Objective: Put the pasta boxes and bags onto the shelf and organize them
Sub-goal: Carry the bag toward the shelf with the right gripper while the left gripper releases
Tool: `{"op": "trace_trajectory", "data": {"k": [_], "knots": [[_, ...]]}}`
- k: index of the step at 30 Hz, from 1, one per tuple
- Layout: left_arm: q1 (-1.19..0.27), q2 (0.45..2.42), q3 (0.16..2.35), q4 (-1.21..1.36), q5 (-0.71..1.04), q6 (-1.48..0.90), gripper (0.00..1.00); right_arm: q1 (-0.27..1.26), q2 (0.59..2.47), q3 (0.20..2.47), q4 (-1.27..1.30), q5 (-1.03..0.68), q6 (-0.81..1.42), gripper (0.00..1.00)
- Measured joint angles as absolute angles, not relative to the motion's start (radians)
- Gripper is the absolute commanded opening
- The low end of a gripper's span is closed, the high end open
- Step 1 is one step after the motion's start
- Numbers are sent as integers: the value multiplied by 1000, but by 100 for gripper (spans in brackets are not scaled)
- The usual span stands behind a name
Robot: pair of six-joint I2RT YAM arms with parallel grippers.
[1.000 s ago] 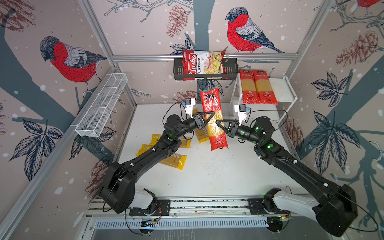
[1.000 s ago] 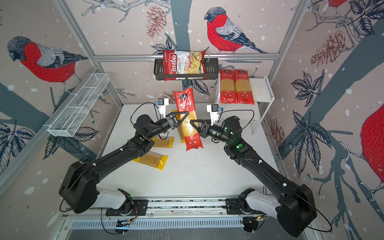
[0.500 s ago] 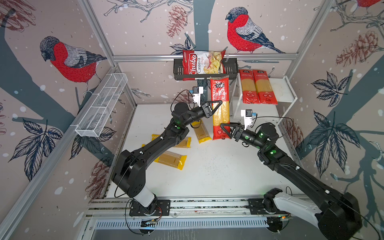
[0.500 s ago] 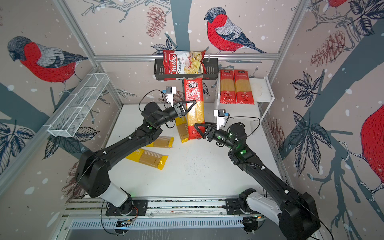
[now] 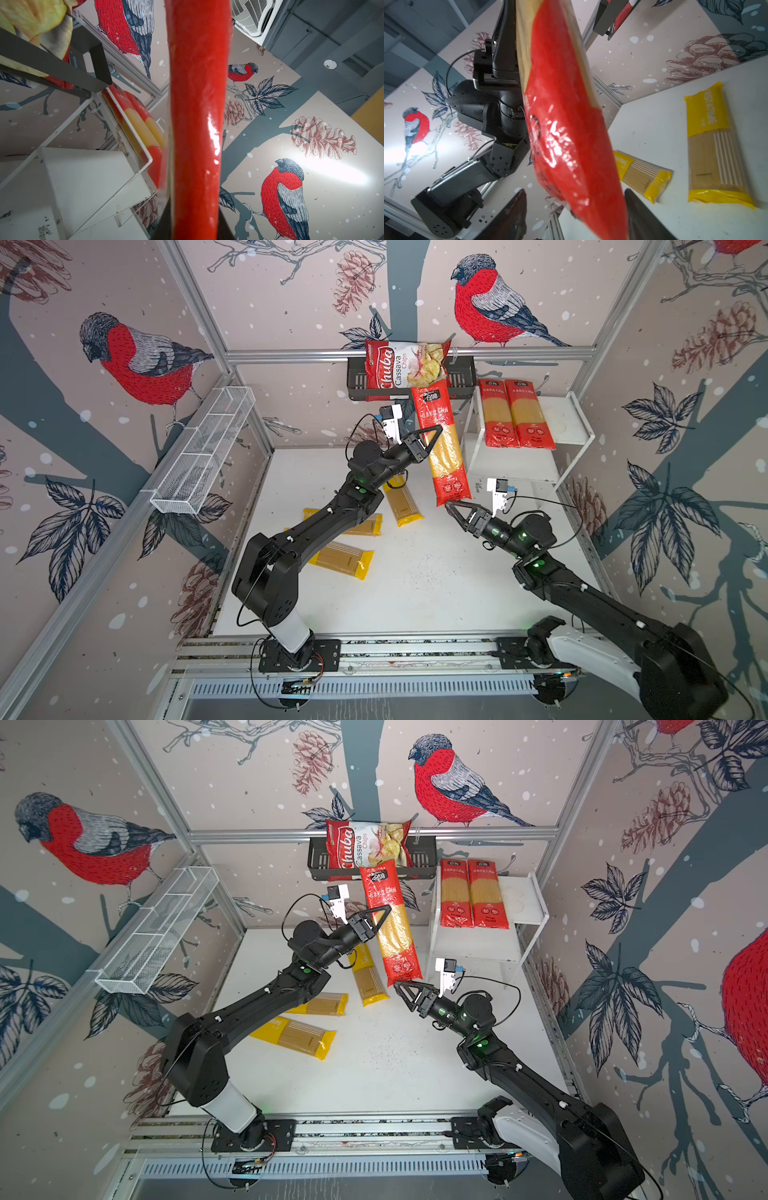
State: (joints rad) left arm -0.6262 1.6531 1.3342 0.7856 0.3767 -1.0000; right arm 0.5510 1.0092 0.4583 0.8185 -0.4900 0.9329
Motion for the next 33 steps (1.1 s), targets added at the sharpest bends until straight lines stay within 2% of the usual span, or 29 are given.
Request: {"op": "trace_trajectory", "data": {"k": [13, 16, 21, 28, 33], "knots": [[-691, 1638, 1282, 854, 318, -1076, 8, 636, 1050, 361, 1189, -269, 1064, 65], [-690, 1620, 1270, 855, 303, -1077, 8, 651, 1047, 345, 1245, -223, 1076, 58], [-696, 1606, 1260, 855, 289, -1093, 9, 684, 1052, 344, 1290, -161, 1075, 37], [-697, 1590, 1240, 855, 284, -1093, 13, 715, 1060, 345, 1303, -103, 1063, 21], [-699, 1578, 1230, 856, 276, -1094, 26, 706, 1026, 348, 1285, -104, 1039, 14]]}}
